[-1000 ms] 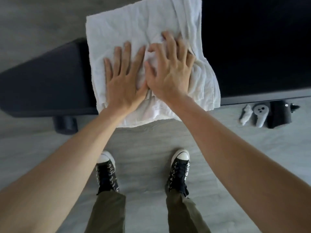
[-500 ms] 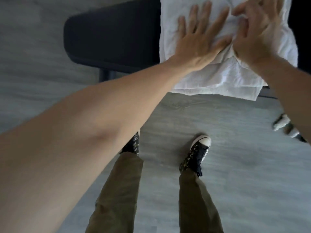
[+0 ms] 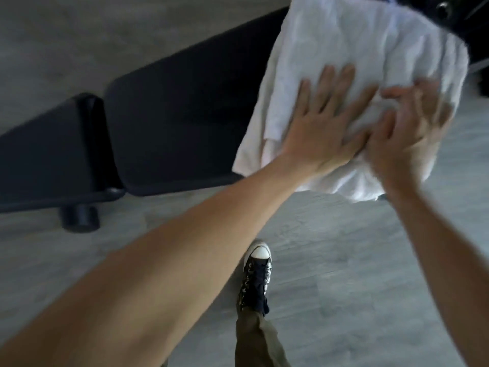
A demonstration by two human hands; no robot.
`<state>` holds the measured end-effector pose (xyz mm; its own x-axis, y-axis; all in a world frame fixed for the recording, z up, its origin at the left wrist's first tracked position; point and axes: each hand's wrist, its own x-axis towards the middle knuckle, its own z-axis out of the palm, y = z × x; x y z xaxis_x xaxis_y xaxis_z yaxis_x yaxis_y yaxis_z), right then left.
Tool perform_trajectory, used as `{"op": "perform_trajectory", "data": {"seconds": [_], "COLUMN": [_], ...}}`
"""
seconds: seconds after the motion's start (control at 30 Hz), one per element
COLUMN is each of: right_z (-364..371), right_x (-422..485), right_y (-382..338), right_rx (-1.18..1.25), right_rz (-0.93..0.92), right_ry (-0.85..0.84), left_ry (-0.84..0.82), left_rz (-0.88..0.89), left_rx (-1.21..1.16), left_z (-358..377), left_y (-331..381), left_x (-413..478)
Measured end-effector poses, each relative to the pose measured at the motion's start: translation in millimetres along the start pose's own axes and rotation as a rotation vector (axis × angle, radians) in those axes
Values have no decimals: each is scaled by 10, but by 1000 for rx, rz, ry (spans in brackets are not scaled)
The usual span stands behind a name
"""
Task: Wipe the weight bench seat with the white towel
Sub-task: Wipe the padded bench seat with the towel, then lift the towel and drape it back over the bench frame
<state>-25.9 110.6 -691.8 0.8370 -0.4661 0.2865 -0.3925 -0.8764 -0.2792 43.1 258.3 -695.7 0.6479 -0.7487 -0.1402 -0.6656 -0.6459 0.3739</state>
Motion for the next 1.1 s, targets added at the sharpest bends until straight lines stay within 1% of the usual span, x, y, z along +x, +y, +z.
{"op": "perform_trajectory", "data": {"seconds": [0.07, 0.17, 0.23, 0.3, 0.33, 0.37, 0.43, 0.47, 0.5, 0.53, 0.6, 0.63, 0.67, 0.73, 0.77, 0.8, 0.87, 0.9, 0.97, 1.03, 1.1], "right_z": [28, 206, 307, 309, 263, 189, 15, -51, -89, -106, -106, -112, -130, -223, -281, -330, -370, -371, -358, -330, -350], "right_x": [-158, -112, 95, 296, 339, 344, 287, 259, 246, 253, 332, 401, 485, 651, 730, 805, 913, 934, 926, 853, 762], "right_y": [-393, -868, -992, -996, -963, -922, -858, -859, -886, -937, -1081, -1132, -1163, -1169, -1157, -1153, -1192, -1233, -1313, -1345, -1368], "right_rx": [13, 109, 174, 242, 246, 225, 152, 128, 130, 165, 290, 356, 424, 604, 686, 742, 799, 794, 780, 821, 893], "right_rz": [26, -88, -153, -157, -124, -58, 172, 298, 386, 426, 482, 558, 672, 943, 1029, 1059, 1031, 1005, 958, 927, 961], "right_ry": [-74, -163, -213, -244, -236, -213, -187, -215, -258, -298, -350, -359, -360, -391, -437, -503, -619, -649, -640, -624, -662], "left_ry": [28, 31, 11, 10, 58, 146, 342, 377, 353, 301, 221, 185, 136, 69, 58, 49, 19, 2, 0, 28, 26], "left_rz": [-17, -88, -124, -136, -169, -247, -545, -698, -820, -903, -1017, -1055, -1069, -1015, -960, -900, -803, -781, -777, -767, -743], "left_rx": [0, -7, -51, -127, -158, -181, -272, -373, -515, -669, -960, -1088, -1174, -1180, -1150, -1133, -1122, -1109, -1081, -1073, -1083], "left_z": [54, 34, -81, -275, -360, -429, -512, -544, -576, -609, -727, -795, -858, -980, -1045, -1112, -1239, -1290, -1350, -1375, -1410], "left_y": [-248, -818, -1120, -1297, -1349, -1385, -1431, -1417, -1398, -1385, -1406, -1442, -1479, -1503, -1486, -1448, -1345, -1294, -1232, -1203, -1177], "left_x": [-201, -401, -361, -263, -251, -275, -408, -485, -533, -532, -435, -380, -339, -297, -277, -251, -189, -158, -81, -21, -49]}}
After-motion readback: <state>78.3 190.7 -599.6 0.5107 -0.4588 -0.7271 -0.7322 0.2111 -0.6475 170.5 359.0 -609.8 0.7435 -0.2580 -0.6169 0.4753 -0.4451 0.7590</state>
